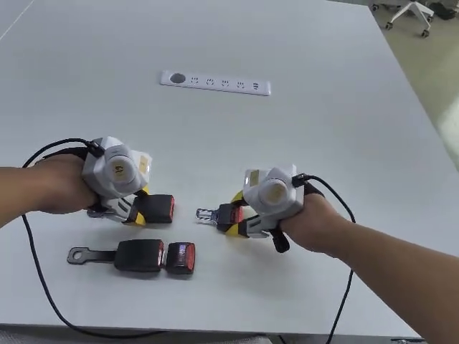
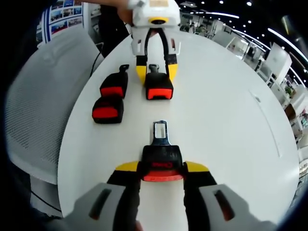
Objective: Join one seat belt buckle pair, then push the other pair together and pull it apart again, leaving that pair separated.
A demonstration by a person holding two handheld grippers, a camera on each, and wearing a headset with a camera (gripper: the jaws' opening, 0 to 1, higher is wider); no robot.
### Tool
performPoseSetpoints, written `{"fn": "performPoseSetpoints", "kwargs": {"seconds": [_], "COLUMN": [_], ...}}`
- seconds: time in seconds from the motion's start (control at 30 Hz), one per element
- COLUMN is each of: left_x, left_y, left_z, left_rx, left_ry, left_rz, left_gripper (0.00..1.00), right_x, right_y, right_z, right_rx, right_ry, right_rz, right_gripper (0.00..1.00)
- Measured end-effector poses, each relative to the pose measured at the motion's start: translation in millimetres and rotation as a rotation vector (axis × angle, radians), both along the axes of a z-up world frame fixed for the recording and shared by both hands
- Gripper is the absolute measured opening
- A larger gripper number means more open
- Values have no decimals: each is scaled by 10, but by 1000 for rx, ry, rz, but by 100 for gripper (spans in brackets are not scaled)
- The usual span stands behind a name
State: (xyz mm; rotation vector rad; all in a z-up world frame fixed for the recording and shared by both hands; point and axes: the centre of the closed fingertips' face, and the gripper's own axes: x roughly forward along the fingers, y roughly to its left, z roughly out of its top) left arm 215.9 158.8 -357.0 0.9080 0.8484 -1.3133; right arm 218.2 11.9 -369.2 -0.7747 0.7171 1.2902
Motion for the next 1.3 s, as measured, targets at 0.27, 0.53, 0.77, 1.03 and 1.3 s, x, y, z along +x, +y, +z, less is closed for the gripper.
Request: {"fn": "performPoseSetpoints", "kwargs": {"seconds": [0.27, 0.53, 0.77, 1.03, 1.3], "left_x": [10, 24, 24, 52, 56], "left_y": [-4, -9, -24, -24, 75], "left_z": [4, -7, -8, -21, -9], "left_rx": [-8, 3, 21, 22, -21], "left_ry": [7, 9, -18, -64, -51], "left_rz": [-3, -6, -36, -54, 57], "left_gripper": [32, 33, 33, 33, 41], "right_x": [-41, -51, -42, -22, 4], "right_y": [-380, -597, -611, -638, -619], "right_z": [-13, -20, -30, -45, 17], "right_rx": [-49, -68, -89, -95, -141], "right_ry": [-6, -8, 0, 58, -18], "right_rz": [-6, -39, -43, -115, -109], "right_gripper": [35, 35, 36, 38, 46]}}
